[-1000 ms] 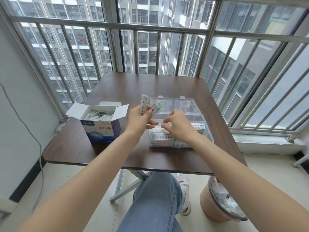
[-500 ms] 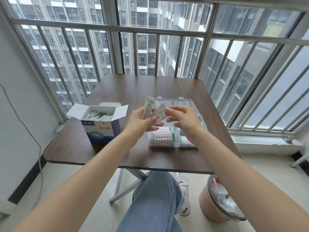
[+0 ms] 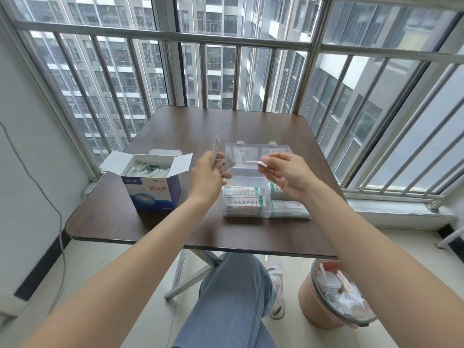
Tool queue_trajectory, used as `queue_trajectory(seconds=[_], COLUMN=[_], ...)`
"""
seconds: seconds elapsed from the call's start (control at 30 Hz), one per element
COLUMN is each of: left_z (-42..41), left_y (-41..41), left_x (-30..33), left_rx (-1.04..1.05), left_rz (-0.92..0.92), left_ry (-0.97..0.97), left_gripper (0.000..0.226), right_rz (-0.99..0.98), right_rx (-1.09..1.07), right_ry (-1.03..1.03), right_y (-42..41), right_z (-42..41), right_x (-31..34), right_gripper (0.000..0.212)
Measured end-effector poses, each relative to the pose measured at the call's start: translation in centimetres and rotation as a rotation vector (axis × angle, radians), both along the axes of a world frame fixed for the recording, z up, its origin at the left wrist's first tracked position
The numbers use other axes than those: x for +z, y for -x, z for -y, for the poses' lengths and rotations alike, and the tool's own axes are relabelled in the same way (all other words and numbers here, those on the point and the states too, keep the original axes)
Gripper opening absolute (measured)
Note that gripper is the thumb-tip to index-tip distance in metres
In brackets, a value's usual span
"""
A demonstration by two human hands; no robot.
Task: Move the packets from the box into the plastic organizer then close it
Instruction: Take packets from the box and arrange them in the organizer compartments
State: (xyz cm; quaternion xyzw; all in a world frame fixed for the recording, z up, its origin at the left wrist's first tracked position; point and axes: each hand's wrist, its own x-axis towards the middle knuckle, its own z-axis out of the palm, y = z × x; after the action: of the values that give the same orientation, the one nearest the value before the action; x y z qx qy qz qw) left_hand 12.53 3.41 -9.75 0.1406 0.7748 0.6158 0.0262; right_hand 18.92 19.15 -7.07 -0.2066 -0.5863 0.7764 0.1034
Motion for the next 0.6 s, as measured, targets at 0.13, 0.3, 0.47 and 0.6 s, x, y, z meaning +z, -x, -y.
queue_trajectory(seconds=[0.13, 0.3, 0.47, 0.6], left_z=[0.0, 0.1, 0.0, -0.4], left_y=[0.1, 0.3, 0.4, 0.7], left_x=[0.1, 0.0, -0.3, -0.2], left_rx=[0.014, 0.003, -0.008, -0.062], left_rz=[0.000, 0.020, 0.039, 0.084], left_ry=[-0.051, -0.053, -0.062, -0.084], left_gripper=[0.015, 0.013, 0.013, 0.016], right_rz=[0.117, 0.203, 0.210, 0.215], right_rx=[0.084, 0.214, 0.277, 0.295], right_ry=[-0.423, -0.928, -1.206, -1.393], right_y=[0.4, 1.1, 1.6, 2.0], right_z=[-0.8, -0.4, 0.5, 1.0], right_x=[-1.0, -1.6, -2.5, -3.3], right_gripper=[0.008, 0.009, 0.014, 0.013])
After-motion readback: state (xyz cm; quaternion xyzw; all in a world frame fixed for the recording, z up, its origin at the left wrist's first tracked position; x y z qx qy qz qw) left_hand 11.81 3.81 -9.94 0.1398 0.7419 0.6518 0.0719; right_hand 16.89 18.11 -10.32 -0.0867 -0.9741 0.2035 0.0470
